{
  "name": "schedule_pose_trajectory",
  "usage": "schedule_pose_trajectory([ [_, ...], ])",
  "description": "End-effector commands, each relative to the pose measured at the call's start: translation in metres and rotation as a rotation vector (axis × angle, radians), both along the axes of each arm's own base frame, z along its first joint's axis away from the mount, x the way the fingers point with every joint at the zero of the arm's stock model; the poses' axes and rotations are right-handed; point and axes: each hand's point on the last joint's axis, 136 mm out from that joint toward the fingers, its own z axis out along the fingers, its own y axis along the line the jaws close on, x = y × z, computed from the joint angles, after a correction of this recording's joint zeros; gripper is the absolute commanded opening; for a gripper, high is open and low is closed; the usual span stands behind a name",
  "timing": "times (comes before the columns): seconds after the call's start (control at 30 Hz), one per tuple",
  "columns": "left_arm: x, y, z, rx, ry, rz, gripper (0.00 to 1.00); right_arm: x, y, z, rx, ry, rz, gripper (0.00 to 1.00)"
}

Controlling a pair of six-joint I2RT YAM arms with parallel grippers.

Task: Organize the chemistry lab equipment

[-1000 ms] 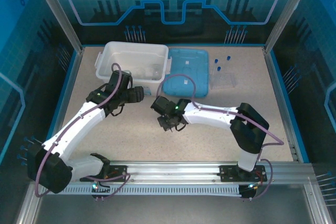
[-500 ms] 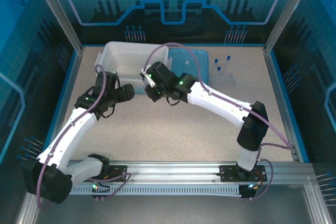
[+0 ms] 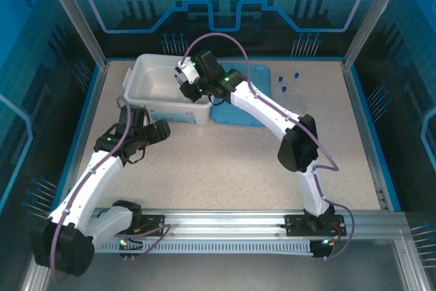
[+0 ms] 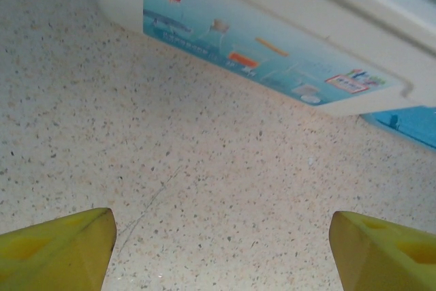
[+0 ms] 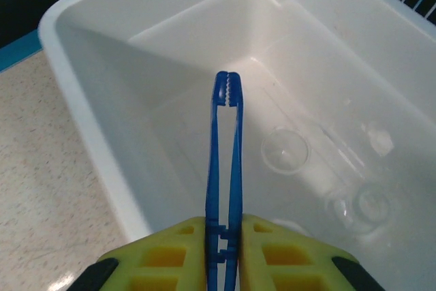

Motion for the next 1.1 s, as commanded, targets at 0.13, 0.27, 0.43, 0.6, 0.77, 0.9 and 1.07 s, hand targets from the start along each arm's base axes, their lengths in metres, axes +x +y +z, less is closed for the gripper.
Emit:
schedule_pose_trajectory([
  [0.13, -0.014, 0.0, -0.018, -0.032, 0.036, 0.006, 0.83, 0.028, 0.027, -0.033, 0.007, -0.008, 0.143, 0.19],
  [0.27, -0.022, 0.002, -0.024, -0.037, 0.045, 0.012, 0.83, 0.038, 0.034, -0.054, 0.007, 0.013, 0.169, 0.19],
  [0.43, -0.031, -0.001, -0.032, -0.066, 0.065, 0.018, 0.83, 0.044, 0.037, -0.077, -0.018, 0.02, 0.183, 0.19],
  [0.6, -0.038, -0.001, -0.037, -0.077, 0.073, 0.02, 0.83, 0.044, 0.037, -0.097, -0.047, 0.034, 0.211, 0.19],
  [0.77, -0.041, -0.001, -0.038, -0.074, 0.079, 0.016, 0.83, 0.037, 0.036, -0.113, -0.089, 0.053, 0.265, 0.19],
  [0.9, -0.04, -0.002, -0.038, -0.077, 0.078, 0.014, 0.83, 0.029, 0.033, -0.127, -0.139, 0.063, 0.317, 0.19],
  [1.07, -0.041, -0.002, -0.038, -0.077, 0.079, 0.014, 0.83, 0.024, 0.024, -0.14, -0.204, 0.07, 0.35, 0.19],
])
